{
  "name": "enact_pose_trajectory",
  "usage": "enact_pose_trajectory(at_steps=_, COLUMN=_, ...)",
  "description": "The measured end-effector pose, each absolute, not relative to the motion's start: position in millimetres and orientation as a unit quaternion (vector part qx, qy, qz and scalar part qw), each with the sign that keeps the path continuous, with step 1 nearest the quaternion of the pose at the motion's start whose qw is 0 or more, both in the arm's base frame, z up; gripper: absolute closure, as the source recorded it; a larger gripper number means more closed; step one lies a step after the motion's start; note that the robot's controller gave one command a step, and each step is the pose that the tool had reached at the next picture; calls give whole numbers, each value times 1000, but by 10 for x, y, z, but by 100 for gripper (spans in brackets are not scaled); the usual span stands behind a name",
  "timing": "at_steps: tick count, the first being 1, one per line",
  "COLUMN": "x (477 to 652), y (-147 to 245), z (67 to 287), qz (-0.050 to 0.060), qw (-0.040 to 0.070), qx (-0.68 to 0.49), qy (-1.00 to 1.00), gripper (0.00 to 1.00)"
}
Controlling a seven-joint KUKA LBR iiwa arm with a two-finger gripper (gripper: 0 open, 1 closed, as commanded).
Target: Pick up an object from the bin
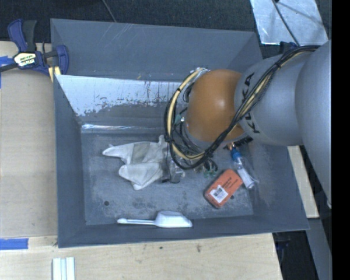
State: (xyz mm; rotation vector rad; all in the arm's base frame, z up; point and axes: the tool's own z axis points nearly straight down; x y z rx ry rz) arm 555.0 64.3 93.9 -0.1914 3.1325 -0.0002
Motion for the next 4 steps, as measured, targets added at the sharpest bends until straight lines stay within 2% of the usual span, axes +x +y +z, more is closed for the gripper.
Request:
enact_pose_trajectory(at_steps=1, x=5587, y=708, z=1462, qz=0, qw=-1, qx=-49, qy=999, gripper=100)
enact_pose_trajectory(at_steps=2, x=5663, y=699, z=2030, qz=0, qw=2, qx=-1, qy=1000, gripper=0)
enact_pose_trajectory(at_steps=3, x=5662, y=699, z=2030, qz=0, qw=2, qx=-1, qy=1000, gripper=0)
enact_pose_trajectory(at_steps=4, x=5722, y=746, z=1712, qz=0, qw=7, qx=-18, qy=1000, gripper=0)
